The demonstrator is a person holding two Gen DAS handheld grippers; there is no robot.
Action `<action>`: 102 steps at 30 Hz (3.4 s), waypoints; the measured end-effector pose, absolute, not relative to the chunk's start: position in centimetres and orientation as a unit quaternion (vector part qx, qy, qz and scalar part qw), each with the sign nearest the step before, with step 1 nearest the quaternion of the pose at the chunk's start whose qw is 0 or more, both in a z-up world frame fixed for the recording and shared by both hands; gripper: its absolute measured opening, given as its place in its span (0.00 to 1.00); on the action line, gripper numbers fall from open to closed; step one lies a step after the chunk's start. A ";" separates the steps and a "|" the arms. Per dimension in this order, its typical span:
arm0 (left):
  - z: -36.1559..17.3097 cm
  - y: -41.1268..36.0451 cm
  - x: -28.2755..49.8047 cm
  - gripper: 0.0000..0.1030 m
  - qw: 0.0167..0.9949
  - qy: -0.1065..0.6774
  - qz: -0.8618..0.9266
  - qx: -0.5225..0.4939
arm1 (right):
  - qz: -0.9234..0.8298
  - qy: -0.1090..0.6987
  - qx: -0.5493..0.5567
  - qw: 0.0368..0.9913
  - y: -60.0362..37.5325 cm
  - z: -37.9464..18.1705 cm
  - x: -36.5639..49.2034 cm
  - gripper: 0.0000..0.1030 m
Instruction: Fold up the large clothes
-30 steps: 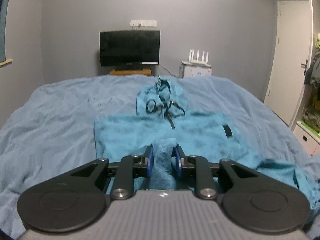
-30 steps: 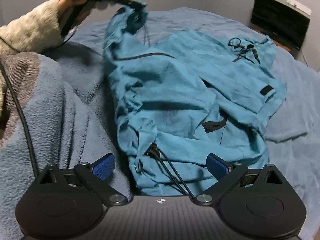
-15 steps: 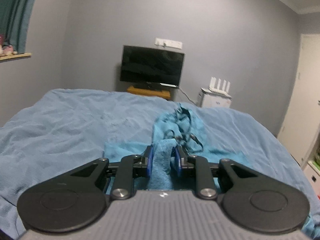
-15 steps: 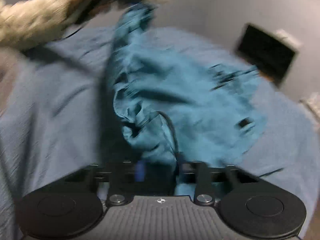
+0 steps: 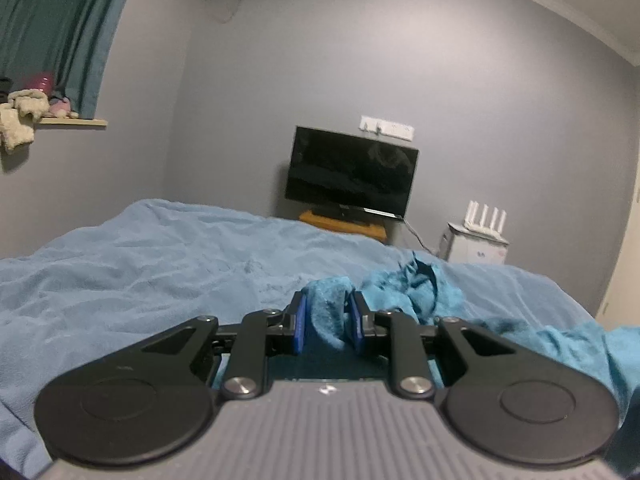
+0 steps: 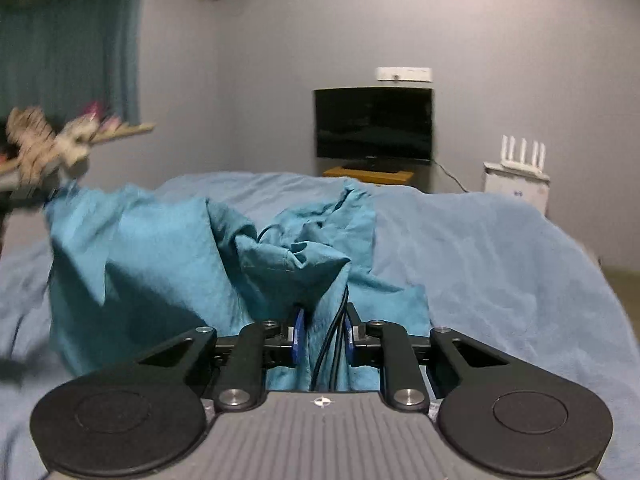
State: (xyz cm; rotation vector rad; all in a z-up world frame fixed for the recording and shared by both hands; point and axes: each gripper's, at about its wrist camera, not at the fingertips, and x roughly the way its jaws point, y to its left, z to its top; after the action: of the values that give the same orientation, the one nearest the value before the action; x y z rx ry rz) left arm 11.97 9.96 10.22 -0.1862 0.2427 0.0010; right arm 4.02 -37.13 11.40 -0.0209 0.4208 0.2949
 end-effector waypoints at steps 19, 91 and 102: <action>2.1 13.7 19.3 0.99 0.978 0.147 0.096 -0.110 | 0.081 0.241 0.053 0.966 -35.6 -1.2 20.7 0.27; -1.5 15.1 23.3 0.00 0.980 0.170 -0.015 -0.098 | 0.007 0.134 0.128 0.983 -38.2 -3.0 23.5 0.08; -2.5 14.3 23.5 0.05 0.980 0.179 0.054 -0.076 | -0.020 0.147 0.107 0.983 -37.3 -3.3 23.6 0.58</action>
State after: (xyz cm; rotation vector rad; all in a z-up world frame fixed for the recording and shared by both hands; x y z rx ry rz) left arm 23.54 14.31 -2.54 -0.1524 0.3596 0.1078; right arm 23.62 -37.26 -3.32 0.2151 0.2952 -0.0409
